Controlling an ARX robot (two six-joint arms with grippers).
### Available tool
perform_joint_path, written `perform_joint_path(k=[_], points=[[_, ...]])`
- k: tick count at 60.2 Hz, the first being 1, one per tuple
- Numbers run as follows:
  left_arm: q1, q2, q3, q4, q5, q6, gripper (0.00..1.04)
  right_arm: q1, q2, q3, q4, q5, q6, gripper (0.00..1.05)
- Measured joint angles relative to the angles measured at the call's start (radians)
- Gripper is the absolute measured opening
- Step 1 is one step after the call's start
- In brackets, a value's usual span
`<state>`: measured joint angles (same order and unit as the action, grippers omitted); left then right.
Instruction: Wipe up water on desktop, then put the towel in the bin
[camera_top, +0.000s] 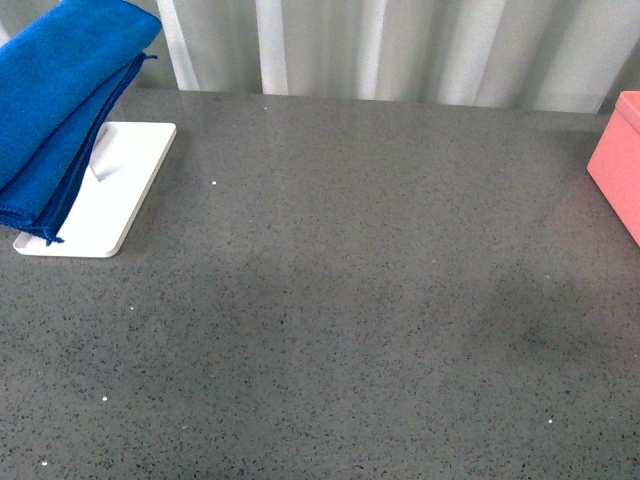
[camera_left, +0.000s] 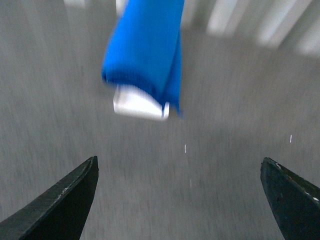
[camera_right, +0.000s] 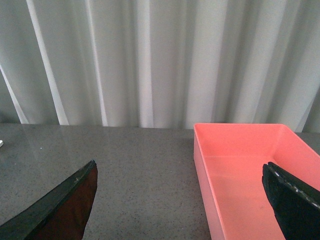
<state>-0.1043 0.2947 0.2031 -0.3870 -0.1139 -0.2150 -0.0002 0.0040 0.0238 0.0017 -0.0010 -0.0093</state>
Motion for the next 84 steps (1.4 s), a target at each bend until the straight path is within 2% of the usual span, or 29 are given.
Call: perform_joint_path(k=[3, 12, 20, 29, 37, 44, 68, 79, 84], points=[[-0.026, 0.096, 0.033, 0.02, 0.002, -0.019, 0.98, 0.0, 0.0, 0.0, 0.0, -0.001, 0.0, 0.98], [-0.051, 0.418, 0.237, 0.236, 0.012, 0.037, 0.98, 0.0, 0.0, 0.0, 0.0, 0.0, 0.0, 0.98], [-0.036, 0.66, 0.435, 0.279, 0.061, 0.108, 0.98, 0.0, 0.0, 0.0, 0.0, 0.0, 0.0, 0.98], [-0.004, 0.939, 0.705, 0.208, 0.094, 0.204, 0.98, 0.0, 0.0, 0.0, 0.0, 0.0, 0.0, 0.98], [0.046, 1.219, 1.008, 0.071, 0.068, 0.295, 0.98, 0.0, 0.0, 0.0, 0.0, 0.0, 0.0, 0.98], [0.08, 1.428, 1.183, -0.044, 0.042, 0.309, 0.98, 0.0, 0.0, 0.0, 0.0, 0.0, 0.0, 0.98], [0.088, 1.601, 1.274, -0.009, 0.005, 0.269, 0.98, 0.0, 0.0, 0.0, 0.0, 0.0, 0.0, 0.98], [0.103, 1.623, 1.272, 0.093, -0.09, 0.305, 0.98, 0.0, 0.0, 0.0, 0.0, 0.0, 0.0, 0.98], [0.125, 1.648, 1.271, 0.105, -0.105, 0.312, 0.98, 0.0, 0.0, 0.0, 0.0, 0.0, 0.0, 0.98]])
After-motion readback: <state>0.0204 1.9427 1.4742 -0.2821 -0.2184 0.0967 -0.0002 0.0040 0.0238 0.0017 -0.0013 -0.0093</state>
